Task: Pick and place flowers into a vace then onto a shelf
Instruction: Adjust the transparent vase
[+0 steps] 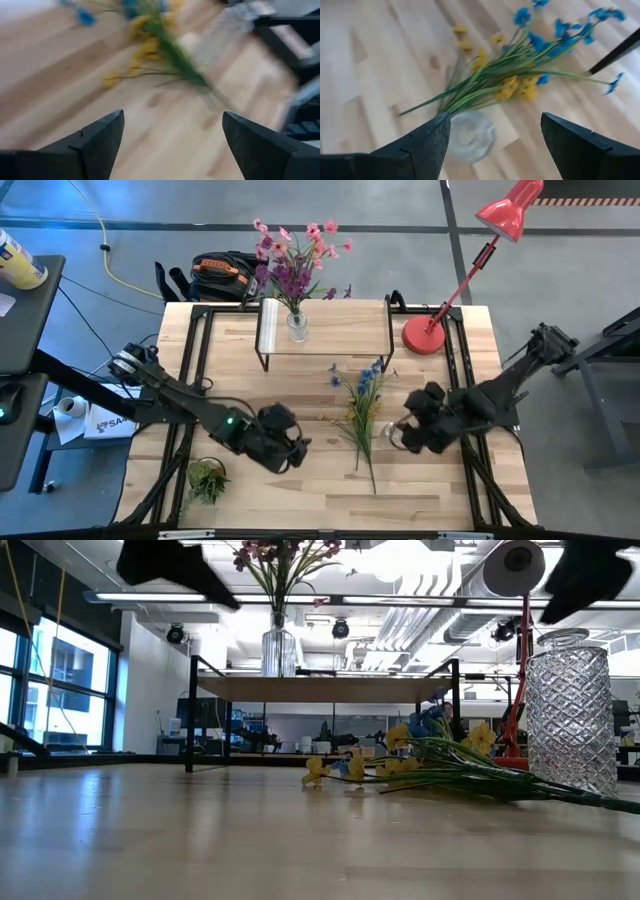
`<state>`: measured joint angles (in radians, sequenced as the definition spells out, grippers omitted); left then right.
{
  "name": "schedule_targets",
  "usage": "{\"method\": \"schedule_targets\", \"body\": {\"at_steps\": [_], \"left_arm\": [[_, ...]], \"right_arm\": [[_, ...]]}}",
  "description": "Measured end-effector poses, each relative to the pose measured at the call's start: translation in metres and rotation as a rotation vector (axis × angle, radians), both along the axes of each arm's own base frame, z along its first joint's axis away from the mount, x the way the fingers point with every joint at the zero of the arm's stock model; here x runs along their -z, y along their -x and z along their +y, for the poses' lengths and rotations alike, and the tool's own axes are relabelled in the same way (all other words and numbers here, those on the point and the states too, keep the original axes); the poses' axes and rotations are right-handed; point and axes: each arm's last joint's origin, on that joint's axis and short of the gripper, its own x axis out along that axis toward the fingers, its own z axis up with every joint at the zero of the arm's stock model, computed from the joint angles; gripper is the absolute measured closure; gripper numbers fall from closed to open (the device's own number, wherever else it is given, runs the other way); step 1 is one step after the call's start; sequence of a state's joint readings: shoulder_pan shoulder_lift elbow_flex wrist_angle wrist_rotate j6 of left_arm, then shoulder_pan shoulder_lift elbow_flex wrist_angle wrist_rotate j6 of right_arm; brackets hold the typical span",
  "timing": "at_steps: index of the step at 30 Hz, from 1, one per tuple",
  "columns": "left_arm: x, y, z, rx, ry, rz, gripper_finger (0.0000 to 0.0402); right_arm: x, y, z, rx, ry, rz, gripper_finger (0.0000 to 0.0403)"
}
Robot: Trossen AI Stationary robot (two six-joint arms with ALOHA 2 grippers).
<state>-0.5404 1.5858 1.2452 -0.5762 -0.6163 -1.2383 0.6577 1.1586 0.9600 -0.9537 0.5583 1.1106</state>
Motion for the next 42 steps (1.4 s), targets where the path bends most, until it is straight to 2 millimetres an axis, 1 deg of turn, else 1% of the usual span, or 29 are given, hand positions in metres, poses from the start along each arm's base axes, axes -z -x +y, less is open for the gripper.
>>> {"method": "schedule_targets", "body": {"at_steps": [1, 3, 4, 5, 7, 9, 11, 15, 20, 24, 27, 32, 42], "left_arm": [[0.000, -0.001, -0.004, 0.008, 0.008, -0.015, 0.0032], [0.005, 0.004, -0.011, 0.034, -0.009, 0.012, 0.0032], [0.008, 0.001, -0.016, 0.040, -0.006, 0.005, 0.0032], [0.010, -0.001, -0.019, 0.044, -0.001, -0.003, 0.0032], [0.018, 0.003, -0.025, 0.064, -0.026, 0.033, 0.0032], [0.021, -0.003, -0.030, 0.062, -0.016, 0.004, 0.0032], [0.026, -0.002, -0.033, 0.074, -0.023, 0.025, 0.0032], [0.034, -0.006, -0.036, 0.067, -0.040, 0.024, 0.0032], [0.040, -0.010, -0.040, 0.071, -0.036, 0.020, 0.0032], [0.046, -0.012, -0.041, 0.071, -0.042, 0.027, 0.0032], [0.048, -0.017, -0.036, 0.080, -0.055, 0.041, 0.0032], [0.045, -0.035, -0.017, 0.133, -0.063, 0.038, 0.0032], [0.033, -0.067, 0.019, 0.218, -0.093, -0.076, 0.0032]], "right_arm": [[0.000, 0.003, 0.005, -0.011, -0.005, -0.008, 0.0102], [0.002, 0.008, 0.014, -0.023, -0.019, -0.011, 0.0102], [0.004, 0.010, 0.018, -0.028, -0.024, 0.000, 0.0102], [0.007, 0.013, 0.022, -0.043, -0.025, 0.024, 0.0102], [0.015, 0.016, 0.028, -0.069, -0.021, 0.116, 0.0102], [0.023, 0.017, 0.034, -0.053, -0.061, 0.196, 0.0102], [0.031, 0.016, 0.041, -0.036, -0.075, 0.235, 0.0102], [0.045, 0.010, 0.057, -0.050, -0.021, 0.212, 0.0102], [0.061, 0.002, 0.063, -0.039, 0.070, 0.213, 0.0102], [0.068, -0.001, 0.065, -0.033, 0.120, 0.202, 0.0102], [0.068, -0.002, 0.065, -0.024, 0.131, 0.186, 0.0102], [0.068, -0.003, 0.063, -0.013, 0.147, 0.165, 0.0102], [0.066, -0.013, 0.057, 0.012, 0.186, 0.113, 0.0102]]}}
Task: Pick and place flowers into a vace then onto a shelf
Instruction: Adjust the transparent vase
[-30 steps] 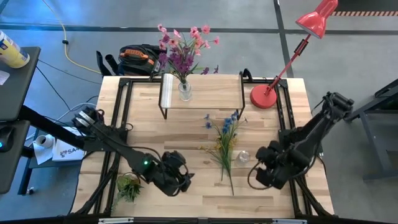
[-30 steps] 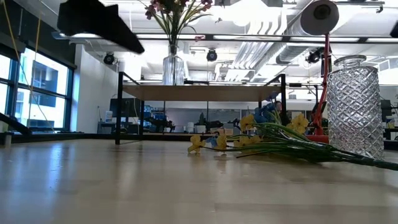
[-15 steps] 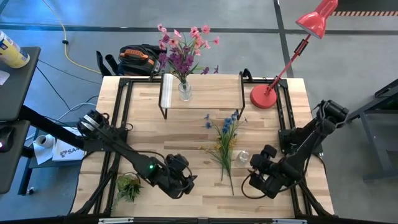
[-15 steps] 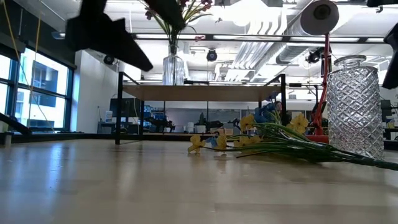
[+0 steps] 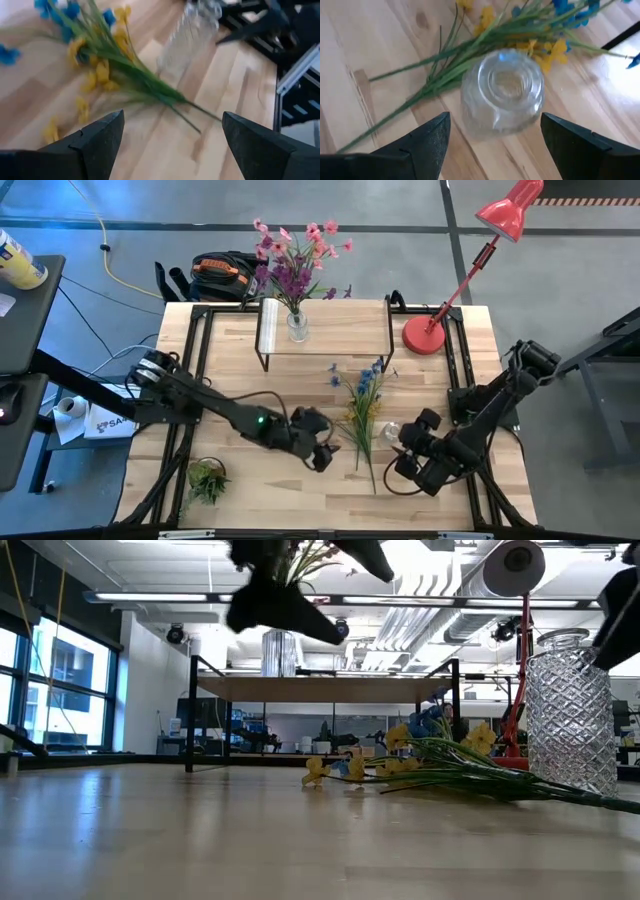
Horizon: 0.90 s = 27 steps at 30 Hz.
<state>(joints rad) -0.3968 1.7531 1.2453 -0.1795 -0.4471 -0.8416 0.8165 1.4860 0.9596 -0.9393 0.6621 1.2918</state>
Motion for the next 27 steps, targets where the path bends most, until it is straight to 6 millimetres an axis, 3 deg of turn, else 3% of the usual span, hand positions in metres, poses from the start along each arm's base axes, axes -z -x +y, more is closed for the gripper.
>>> {"method": "schedule_targets", "body": {"at_steps": [7, 16, 27], "left_arm": [[-0.001, -0.007, 0.015, 0.000, 0.009, -0.003, 0.0032], [-0.001, -0.006, 0.014, 0.003, 0.008, 0.002, 0.0032], [0.001, -0.005, 0.015, -0.001, -0.001, 0.021, 0.0032]], "right_arm": [[-0.001, -0.012, -0.004, -0.006, 0.012, -0.056, 0.0102], [0.022, -0.015, -0.013, 0.012, -0.031, -0.063, 0.0102], [0.022, -0.019, -0.019, 0.015, 0.042, -0.102, 0.0102]]}}
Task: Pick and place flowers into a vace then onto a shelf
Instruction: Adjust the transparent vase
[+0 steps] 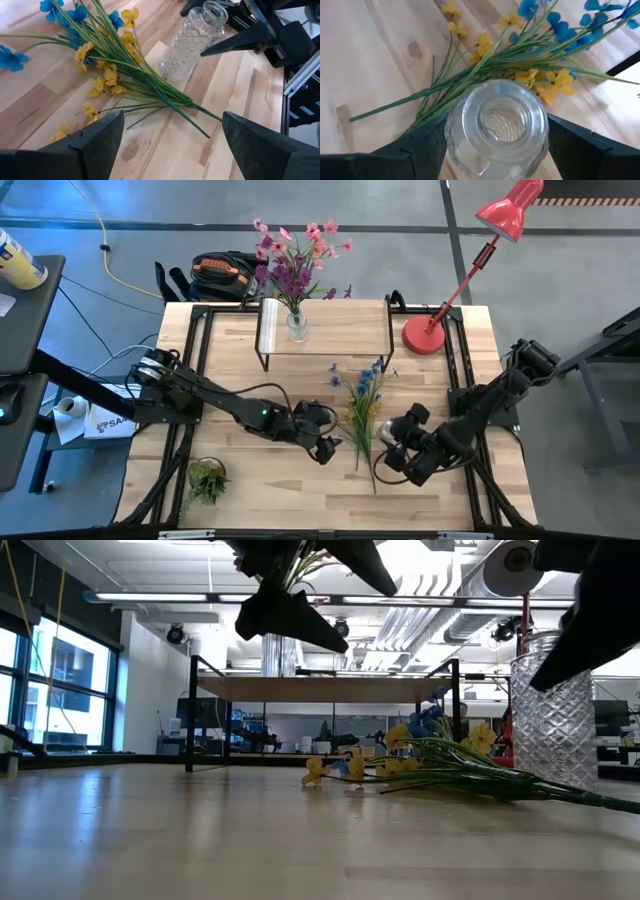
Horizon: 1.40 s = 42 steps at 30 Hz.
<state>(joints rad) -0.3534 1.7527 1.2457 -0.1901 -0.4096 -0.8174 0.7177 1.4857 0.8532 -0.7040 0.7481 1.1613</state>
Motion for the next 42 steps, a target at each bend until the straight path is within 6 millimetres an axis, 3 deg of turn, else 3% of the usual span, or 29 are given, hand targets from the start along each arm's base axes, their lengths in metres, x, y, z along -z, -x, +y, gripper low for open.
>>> {"method": "schedule_targets", "body": {"at_steps": [10, 19, 26, 36, 42], "left_arm": [[0.000, 0.000, 0.000, -0.001, -0.003, 0.002, 0.0032], [0.000, 0.000, 0.000, -0.004, -0.001, 0.002, 0.0032], [0.002, 0.001, 0.000, -0.016, 0.010, 0.014, 0.0032], [0.045, -0.021, -0.011, -0.005, 0.155, 0.040, 0.0032], [0.061, -0.030, -0.014, -0.052, 0.241, -0.001, 0.0032]], "right_arm": [[0.012, 0.000, -0.009, 0.033, -0.038, 0.032, 0.0107], [0.018, 0.014, -0.007, 0.051, -0.035, 0.075, 0.0160], [0.019, 0.025, -0.007, 0.057, -0.010, 0.129, 0.0136], [0.019, 0.037, 0.000, 0.007, 0.013, 0.176, 0.0136], [0.023, 0.040, 0.001, 0.010, -0.040, 0.252, 0.0104]]}}
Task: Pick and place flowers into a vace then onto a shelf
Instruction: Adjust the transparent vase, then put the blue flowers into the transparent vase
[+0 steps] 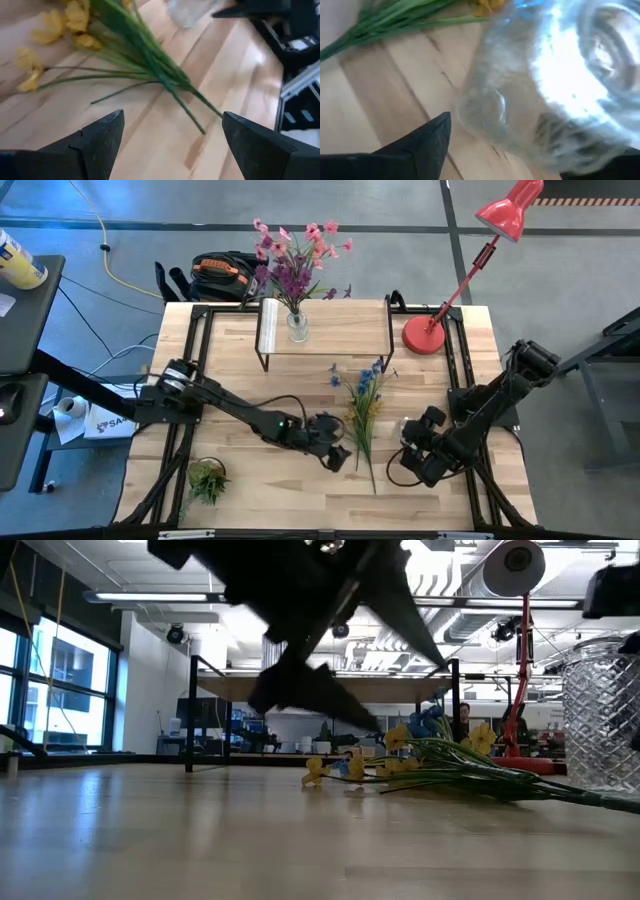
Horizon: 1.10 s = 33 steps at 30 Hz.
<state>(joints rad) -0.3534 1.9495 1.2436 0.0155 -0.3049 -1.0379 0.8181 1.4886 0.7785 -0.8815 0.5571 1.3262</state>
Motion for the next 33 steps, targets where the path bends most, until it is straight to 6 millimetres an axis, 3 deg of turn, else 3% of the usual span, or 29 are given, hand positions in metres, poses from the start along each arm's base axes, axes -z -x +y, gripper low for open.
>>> {"method": "schedule_targets", "body": {"at_steps": [7, 22, 26, 33], "left_arm": [[0.007, -0.005, -0.002, -0.080, 0.066, -0.032, 0.0032], [0.010, -0.007, -0.002, -0.181, 0.056, -0.076, 0.0032], [0.022, -0.016, -0.005, -0.206, 0.105, -0.069, 0.0032], [0.026, -0.050, -0.017, -0.203, 0.101, -0.044, 0.0032]], "right_arm": [[-0.004, 0.000, 0.000, -0.001, 0.000, -0.030, 0.0070], [-0.030, 0.025, -0.007, -0.057, -0.016, -0.017, 0.0066], [-0.035, 0.036, -0.011, -0.053, -0.012, 0.015, 0.0066], [-0.037, 0.039, -0.012, -0.030, -0.020, 0.030, 0.0066]]}}
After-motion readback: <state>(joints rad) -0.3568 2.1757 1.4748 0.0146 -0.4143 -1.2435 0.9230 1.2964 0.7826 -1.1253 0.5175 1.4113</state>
